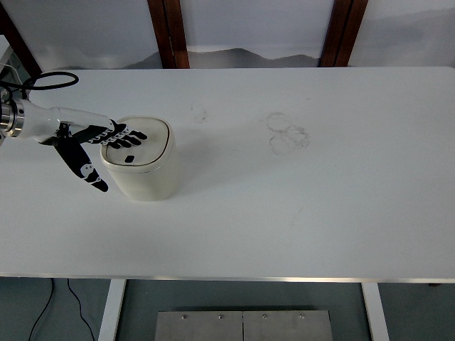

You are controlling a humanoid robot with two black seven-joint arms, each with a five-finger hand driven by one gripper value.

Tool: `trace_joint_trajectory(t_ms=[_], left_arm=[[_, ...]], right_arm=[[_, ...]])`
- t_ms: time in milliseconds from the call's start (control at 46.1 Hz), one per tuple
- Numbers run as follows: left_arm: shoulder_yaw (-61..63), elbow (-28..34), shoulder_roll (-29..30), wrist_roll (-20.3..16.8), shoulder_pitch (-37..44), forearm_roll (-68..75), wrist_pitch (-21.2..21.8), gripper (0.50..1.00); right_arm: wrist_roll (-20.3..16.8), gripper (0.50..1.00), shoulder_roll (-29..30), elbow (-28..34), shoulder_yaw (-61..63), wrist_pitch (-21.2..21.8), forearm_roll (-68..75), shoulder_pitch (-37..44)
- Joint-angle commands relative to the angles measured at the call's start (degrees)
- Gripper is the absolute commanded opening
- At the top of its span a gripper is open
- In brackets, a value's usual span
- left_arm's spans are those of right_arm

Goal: Open trash can
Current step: 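Press the left hand fingers down on the trash can lid button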

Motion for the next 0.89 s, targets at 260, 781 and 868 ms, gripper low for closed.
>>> trace_joint_trajectory(t_ms=[260, 781, 868], left_arm=[[0.1, 0.0, 0.0, 0.1, -0.1, 0.0, 0.0, 1.0], [-0.1, 0.2, 0.1, 0.1, -1.4, -0.9, 0.0, 1.0], [-0.1, 0.2, 0.1, 0.1, -1.9, -1.6, 0.0, 1.0]], right_arm=[[0.0, 0.995, 0.0, 0.0, 0.0, 0.0, 0.0, 0.0], [0.0, 0.995, 0.0, 0.1, 0.1, 0.0, 0.0, 0.0], [0.0, 0.995, 0.0, 0.1, 0.0, 0.0, 0.0, 0.0]])
